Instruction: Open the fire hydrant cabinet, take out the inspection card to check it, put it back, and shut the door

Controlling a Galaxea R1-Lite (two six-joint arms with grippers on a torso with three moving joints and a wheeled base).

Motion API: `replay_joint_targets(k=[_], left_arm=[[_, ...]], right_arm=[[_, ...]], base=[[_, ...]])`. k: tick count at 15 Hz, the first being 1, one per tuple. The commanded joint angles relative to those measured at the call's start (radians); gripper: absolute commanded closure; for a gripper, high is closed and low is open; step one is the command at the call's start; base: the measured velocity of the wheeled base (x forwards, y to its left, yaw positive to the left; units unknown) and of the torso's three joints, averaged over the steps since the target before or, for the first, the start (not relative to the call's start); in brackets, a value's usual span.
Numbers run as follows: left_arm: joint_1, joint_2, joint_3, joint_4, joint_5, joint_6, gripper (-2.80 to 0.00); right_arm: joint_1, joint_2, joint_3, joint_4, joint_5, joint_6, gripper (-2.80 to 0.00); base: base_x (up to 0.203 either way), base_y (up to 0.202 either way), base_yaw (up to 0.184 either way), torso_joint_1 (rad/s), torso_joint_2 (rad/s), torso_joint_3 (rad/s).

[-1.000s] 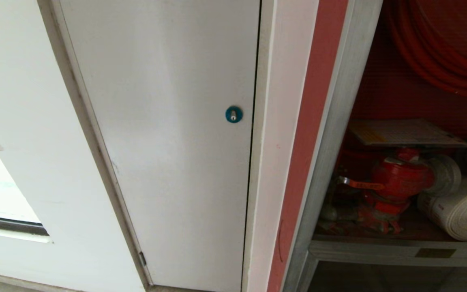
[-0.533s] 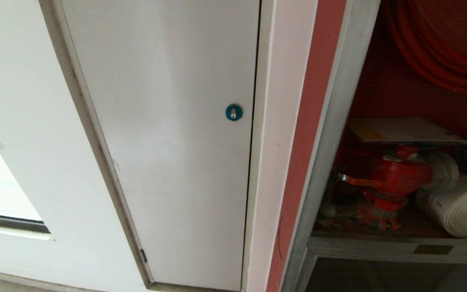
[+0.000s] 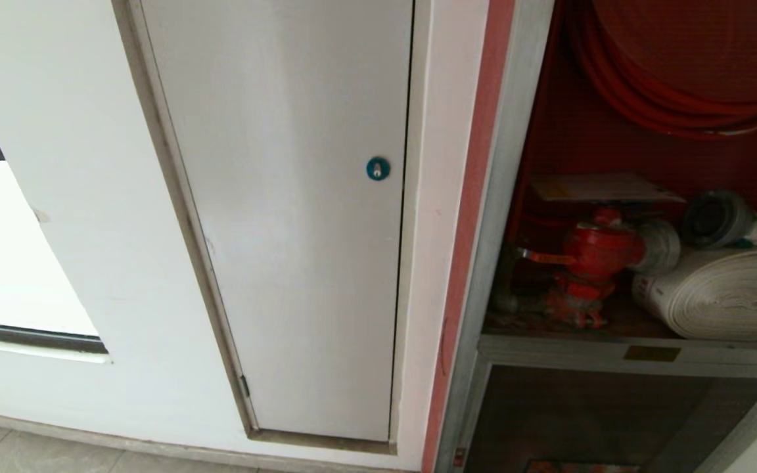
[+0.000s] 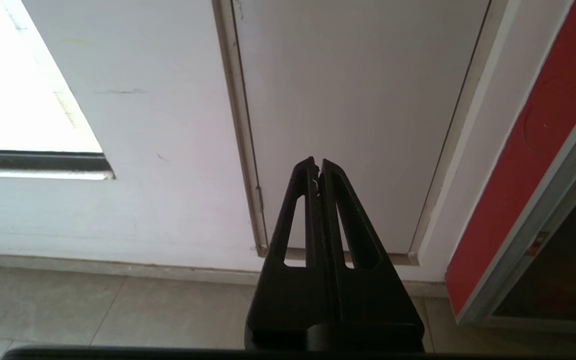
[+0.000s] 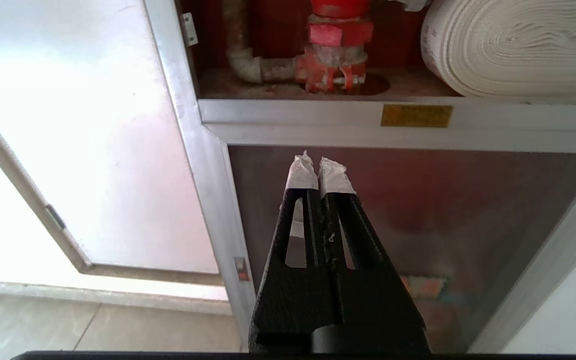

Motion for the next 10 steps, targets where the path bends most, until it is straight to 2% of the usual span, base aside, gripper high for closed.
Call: replay_joint_targets(k=[1, 10], left_arm=[[0.0, -0.001, 0.0, -0.001, 0.0, 0.0, 0.0], [0.0, -0.001, 0.0, 0.0, 0.0, 0.0, 0.0]], right_arm=[[0.001, 0.001, 0.005, 0.0, 0.0, 0.0, 0.0], [0.001, 0.001, 0.005, 0.0, 0.0, 0.0, 0.0]], base=[[-0.195, 0.0, 0.003, 0.002, 0.0, 0.002], [-0.196, 0.0, 0.001, 0.003, 0.0, 0.002]])
